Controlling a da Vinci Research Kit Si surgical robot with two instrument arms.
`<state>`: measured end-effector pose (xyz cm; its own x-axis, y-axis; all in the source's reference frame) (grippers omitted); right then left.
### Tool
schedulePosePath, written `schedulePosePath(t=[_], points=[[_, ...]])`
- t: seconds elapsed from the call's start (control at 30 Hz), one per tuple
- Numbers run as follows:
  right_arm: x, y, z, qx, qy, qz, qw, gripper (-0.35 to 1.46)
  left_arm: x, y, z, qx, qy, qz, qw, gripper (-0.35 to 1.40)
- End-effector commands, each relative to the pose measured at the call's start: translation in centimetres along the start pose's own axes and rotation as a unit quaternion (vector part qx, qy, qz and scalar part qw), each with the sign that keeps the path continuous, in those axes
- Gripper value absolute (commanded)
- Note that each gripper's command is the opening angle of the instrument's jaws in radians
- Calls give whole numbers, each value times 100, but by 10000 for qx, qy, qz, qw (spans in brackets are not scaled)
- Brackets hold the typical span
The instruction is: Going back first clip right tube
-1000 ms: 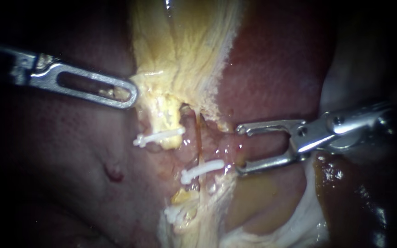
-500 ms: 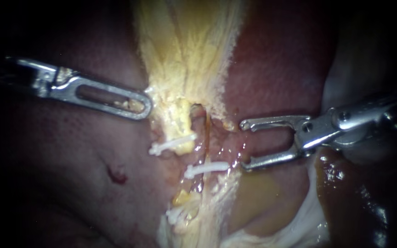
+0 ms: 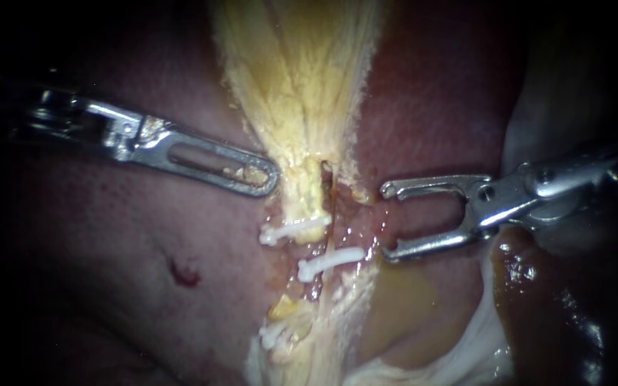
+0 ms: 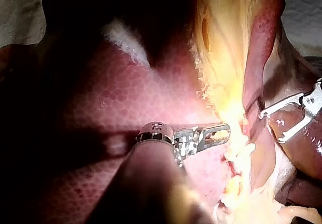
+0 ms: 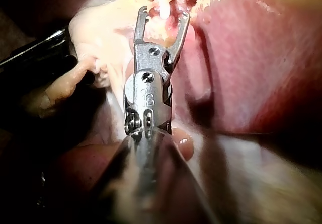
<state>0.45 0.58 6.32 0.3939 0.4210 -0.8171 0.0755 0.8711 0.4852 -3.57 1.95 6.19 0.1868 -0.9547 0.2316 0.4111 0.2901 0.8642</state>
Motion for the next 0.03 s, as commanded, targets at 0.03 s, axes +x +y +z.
schedulePosePath(t=[0.03], points=[[0, 0, 0, 3, 1, -1, 10000, 50, 0, 0, -1, 4, 2, 0, 10000, -35]])
